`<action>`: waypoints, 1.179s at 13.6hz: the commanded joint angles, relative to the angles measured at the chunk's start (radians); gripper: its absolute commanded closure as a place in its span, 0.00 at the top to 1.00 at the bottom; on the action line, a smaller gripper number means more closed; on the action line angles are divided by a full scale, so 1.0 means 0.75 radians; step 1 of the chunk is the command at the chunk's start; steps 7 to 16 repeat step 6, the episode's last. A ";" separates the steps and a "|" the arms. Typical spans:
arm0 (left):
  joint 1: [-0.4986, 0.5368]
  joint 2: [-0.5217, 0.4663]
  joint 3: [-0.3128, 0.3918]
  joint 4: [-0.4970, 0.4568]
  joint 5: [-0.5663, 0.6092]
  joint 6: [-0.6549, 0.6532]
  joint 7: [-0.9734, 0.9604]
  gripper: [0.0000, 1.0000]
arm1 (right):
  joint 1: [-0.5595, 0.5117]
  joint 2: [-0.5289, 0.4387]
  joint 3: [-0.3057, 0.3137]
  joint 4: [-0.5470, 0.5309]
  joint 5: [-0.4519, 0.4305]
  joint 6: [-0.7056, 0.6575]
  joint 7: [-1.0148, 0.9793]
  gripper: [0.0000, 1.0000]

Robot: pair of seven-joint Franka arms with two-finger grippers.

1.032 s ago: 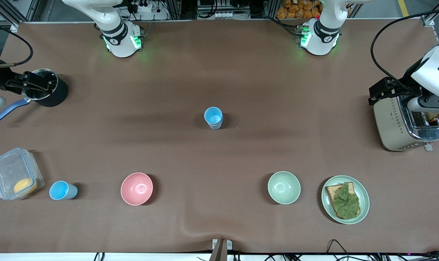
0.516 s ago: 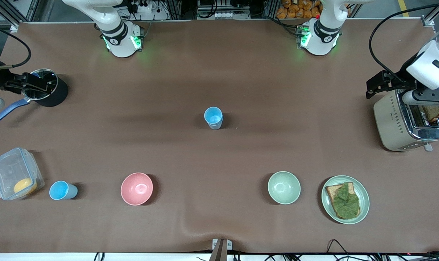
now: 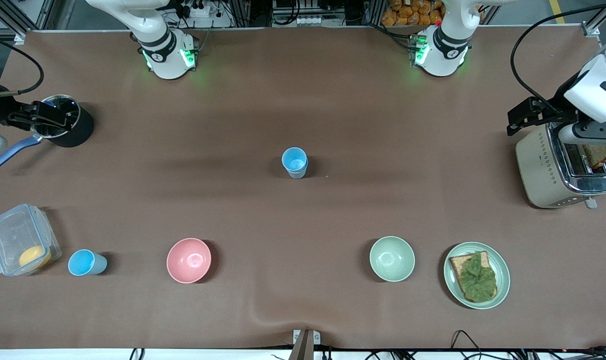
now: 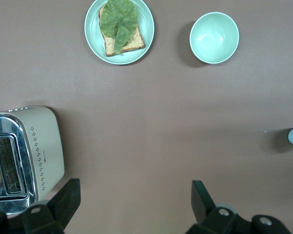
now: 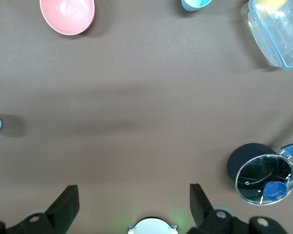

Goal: Stack blue cups with both arms

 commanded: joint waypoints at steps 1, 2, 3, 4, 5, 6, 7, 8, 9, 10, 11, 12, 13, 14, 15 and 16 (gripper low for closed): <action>-0.005 -0.040 0.003 -0.024 0.025 -0.003 -0.084 1.00 | -0.018 -0.007 0.013 -0.010 0.024 0.008 -0.013 1.00; -0.005 -0.040 0.005 -0.024 0.027 -0.003 -0.099 1.00 | -0.014 -0.005 0.015 -0.010 0.024 0.008 -0.013 1.00; -0.003 -0.040 0.005 -0.020 0.035 -0.003 -0.099 1.00 | -0.014 -0.003 0.015 -0.010 0.024 0.008 -0.013 1.00; -0.001 -0.040 0.005 -0.009 0.051 -0.007 -0.099 1.00 | -0.014 -0.003 0.017 -0.010 0.024 0.008 -0.013 1.00; -0.003 -0.040 0.003 -0.003 0.071 -0.019 -0.099 1.00 | -0.014 -0.003 0.017 -0.007 0.024 0.008 -0.013 1.00; -0.003 -0.040 -0.001 -0.003 0.088 -0.025 -0.099 1.00 | -0.014 -0.003 0.017 -0.010 0.024 0.010 -0.013 1.00; -0.003 -0.040 -0.001 -0.003 0.088 -0.025 -0.099 1.00 | -0.014 -0.003 0.017 -0.010 0.024 0.010 -0.013 1.00; -0.003 -0.040 -0.001 -0.003 0.088 -0.025 -0.099 1.00 | -0.014 -0.003 0.017 -0.010 0.024 0.010 -0.013 1.00; -0.003 -0.040 -0.001 -0.003 0.088 -0.025 -0.099 1.00 | -0.014 -0.003 0.017 -0.010 0.024 0.010 -0.013 1.00; -0.003 -0.040 -0.001 -0.003 0.088 -0.025 -0.099 1.00 | -0.014 -0.003 0.017 -0.010 0.024 0.010 -0.013 1.00; -0.003 -0.040 -0.001 -0.003 0.088 -0.025 -0.099 1.00 | -0.014 -0.003 0.017 -0.010 0.024 0.010 -0.013 1.00; -0.003 -0.040 -0.001 -0.003 0.088 -0.025 -0.099 1.00 | -0.014 -0.003 0.017 -0.010 0.024 0.010 -0.013 1.00; -0.003 -0.040 -0.001 -0.003 0.088 -0.025 -0.099 1.00 | -0.014 -0.003 0.017 -0.010 0.024 0.010 -0.013 1.00; -0.003 -0.040 -0.001 -0.003 0.088 -0.025 -0.099 1.00 | -0.014 -0.003 0.017 -0.010 0.024 0.010 -0.013 1.00; -0.003 -0.040 -0.001 -0.003 0.088 -0.025 -0.099 1.00 | -0.014 -0.003 0.017 -0.010 0.024 0.010 -0.013 1.00; -0.003 -0.040 -0.001 -0.003 0.088 -0.025 -0.099 1.00 | -0.014 -0.003 0.017 -0.010 0.024 0.010 -0.013 1.00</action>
